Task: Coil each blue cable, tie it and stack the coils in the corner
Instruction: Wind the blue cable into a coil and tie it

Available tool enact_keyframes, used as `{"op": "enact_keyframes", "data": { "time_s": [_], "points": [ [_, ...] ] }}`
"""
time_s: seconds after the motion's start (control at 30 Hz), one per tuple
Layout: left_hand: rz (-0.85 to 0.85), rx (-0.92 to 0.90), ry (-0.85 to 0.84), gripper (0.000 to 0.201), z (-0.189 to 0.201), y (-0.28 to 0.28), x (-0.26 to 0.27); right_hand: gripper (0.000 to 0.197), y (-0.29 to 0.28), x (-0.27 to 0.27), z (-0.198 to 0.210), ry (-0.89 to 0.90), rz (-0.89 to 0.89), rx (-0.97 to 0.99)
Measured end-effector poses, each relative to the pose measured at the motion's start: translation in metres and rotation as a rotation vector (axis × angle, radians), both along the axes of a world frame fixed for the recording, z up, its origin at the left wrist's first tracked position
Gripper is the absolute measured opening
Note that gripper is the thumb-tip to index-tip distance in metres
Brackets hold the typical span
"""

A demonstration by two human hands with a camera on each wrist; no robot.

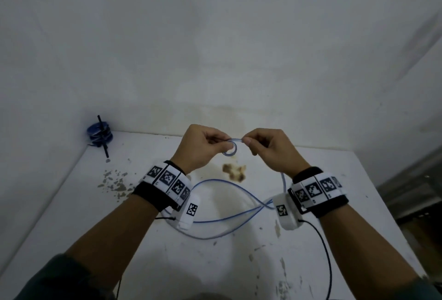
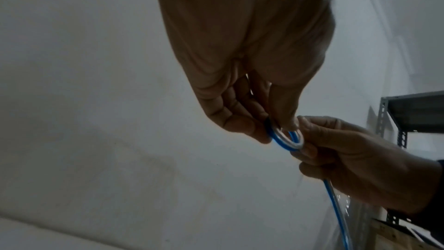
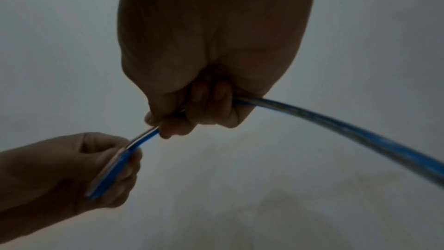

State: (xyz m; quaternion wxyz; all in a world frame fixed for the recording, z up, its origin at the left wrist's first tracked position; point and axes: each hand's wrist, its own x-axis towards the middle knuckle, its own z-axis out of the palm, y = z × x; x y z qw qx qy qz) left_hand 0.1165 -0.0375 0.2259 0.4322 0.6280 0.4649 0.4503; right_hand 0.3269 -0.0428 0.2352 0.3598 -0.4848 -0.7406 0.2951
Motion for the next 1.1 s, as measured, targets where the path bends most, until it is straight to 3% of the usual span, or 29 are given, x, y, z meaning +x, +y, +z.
{"op": "enact_keyframes", "data": {
  "time_s": [0.13,0.27,0.4,0.5,0.67,0.73,0.8,0.97,1.03,1.1],
  "points": [
    [0.121,0.003,-0.279,0.016,0.003,0.001,0.017,0.026,-0.014,-0.029,-0.017,0.258,-0.103,0.019],
    [0.207,-0.077,-0.540,0.016,0.000,-0.003,0.034,0.030,-0.022,-0.058,-0.031,0.498,-0.376,0.065],
    [0.140,-0.231,-0.706,0.027,-0.005,-0.009,0.040,0.025,-0.025,-0.073,-0.028,0.611,-0.484,0.154],
    [0.062,-0.320,-0.650,0.024,-0.005,-0.008,0.035,0.025,-0.019,-0.072,-0.029,0.499,-0.449,0.252],
    [-0.046,-0.185,-0.135,0.020,0.010,0.006,0.005,0.028,-0.002,-0.039,-0.013,-0.069,-0.206,0.299],
    [-0.125,-0.128,-0.014,0.016,0.016,0.008,-0.001,0.026,0.003,-0.030,0.002,-0.195,-0.102,0.254],
    [-0.097,-0.081,-0.079,0.009,0.020,0.006,0.004,0.028,0.002,-0.030,0.009,-0.068,-0.126,0.265],
    [0.065,-0.136,-0.451,0.012,0.018,-0.004,0.036,0.024,-0.011,-0.063,-0.008,0.469,-0.351,0.248],
    [0.066,-0.166,-0.442,0.016,0.012,-0.008,0.040,0.023,-0.013,-0.068,-0.020,0.522,-0.418,0.236],
    [0.014,-0.163,-0.311,0.015,0.009,-0.005,0.031,0.021,-0.013,-0.059,-0.023,0.426,-0.389,0.252]
  ]
}}
